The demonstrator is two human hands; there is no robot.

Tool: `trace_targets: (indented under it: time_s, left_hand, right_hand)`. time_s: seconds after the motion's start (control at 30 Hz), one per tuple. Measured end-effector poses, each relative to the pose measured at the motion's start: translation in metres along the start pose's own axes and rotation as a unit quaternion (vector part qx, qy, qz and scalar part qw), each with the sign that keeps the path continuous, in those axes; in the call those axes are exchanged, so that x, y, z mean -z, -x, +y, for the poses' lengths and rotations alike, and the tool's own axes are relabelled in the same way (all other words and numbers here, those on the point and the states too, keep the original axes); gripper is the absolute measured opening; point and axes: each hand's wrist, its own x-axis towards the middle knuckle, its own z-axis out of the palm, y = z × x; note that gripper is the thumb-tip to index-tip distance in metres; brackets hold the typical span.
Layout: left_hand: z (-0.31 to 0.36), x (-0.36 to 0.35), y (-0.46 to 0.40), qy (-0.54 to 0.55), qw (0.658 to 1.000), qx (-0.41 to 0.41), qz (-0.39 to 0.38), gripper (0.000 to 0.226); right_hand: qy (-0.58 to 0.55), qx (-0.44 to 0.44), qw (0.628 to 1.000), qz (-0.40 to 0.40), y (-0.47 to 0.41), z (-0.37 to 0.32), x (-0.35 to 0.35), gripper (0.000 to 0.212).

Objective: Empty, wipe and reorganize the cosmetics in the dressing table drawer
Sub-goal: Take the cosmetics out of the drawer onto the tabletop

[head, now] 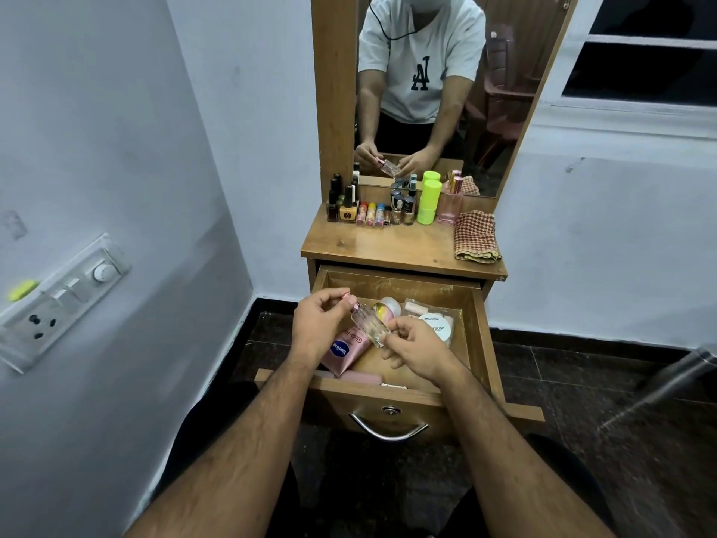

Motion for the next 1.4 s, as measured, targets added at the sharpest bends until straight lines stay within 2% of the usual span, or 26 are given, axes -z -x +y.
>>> trace_targets:
  time_s: [0.13,0.17,0.27,0.33,0.43,0.5,0.57,0.67,0.93,1.1,1.23,1.4]
  left_hand:
    - [-0.003,-0.001,-0.001,-0.031,0.996,0.023,-0.084,0.055]
    - [-0.003,-0.002,0.0,-0.039,0.993,0.026,-0.106,0.055]
    - [0.001,-0.004,0.003,-0.02,0.991,0.022,-0.132,0.03]
    - [0.0,-0.003,0.002,-0.024,0.994,0.019,-0.106,0.026]
    - [-0.005,-0.001,-0.003,-0.049,0.998,0.018,-0.023,0.03]
    - [-0.005,0.0,-0.004,-0.059,0.998,0.02,0.023,0.03]
    - [-0.004,0.0,-0.004,-0.064,0.997,0.018,0.041,0.028]
    - [-0.004,0.0,-0.004,-0.071,0.996,0.017,0.043,0.03]
    - [-0.005,0.0,-0.004,-0.066,0.997,0.021,0.035,0.035]
    - [-0.003,0.0,-0.004,-0.057,0.997,0.01,0.051,0.03]
    - [-0.001,0.002,-0.004,-0.044,0.995,0.001,0.088,0.027]
    - [0.002,0.004,-0.003,-0.038,0.993,-0.004,0.113,0.029]
  right_hand:
    - [-0.053,0.016,0.998,0.009,0.0,-0.005,-0.003,0.014]
    - [-0.064,0.021,0.998,0.006,0.0,-0.007,-0.004,0.014]
    - [-0.078,0.023,0.997,-0.012,0.001,-0.008,-0.005,0.009]
    - [-0.053,0.007,0.999,-0.004,-0.001,-0.004,-0.004,0.013]
    - [0.113,-0.017,0.993,0.012,-0.004,0.003,-0.005,0.013]
    - [0.239,-0.023,0.971,-0.015,-0.004,0.004,-0.01,0.018]
    - [0.307,-0.031,0.949,-0.07,-0.004,0.003,-0.016,0.018]
    - [0.338,-0.041,0.93,-0.139,-0.008,0.002,-0.02,0.019]
    - [0.371,-0.071,0.9,-0.22,-0.013,0.004,-0.017,0.022]
    - [0.333,-0.057,0.908,-0.249,-0.014,0.009,-0.013,0.026]
    - [0.227,-0.07,0.942,-0.238,-0.009,0.007,-0.008,0.035]
    - [0.113,-0.072,0.965,-0.226,-0.002,0.004,-0.001,0.031]
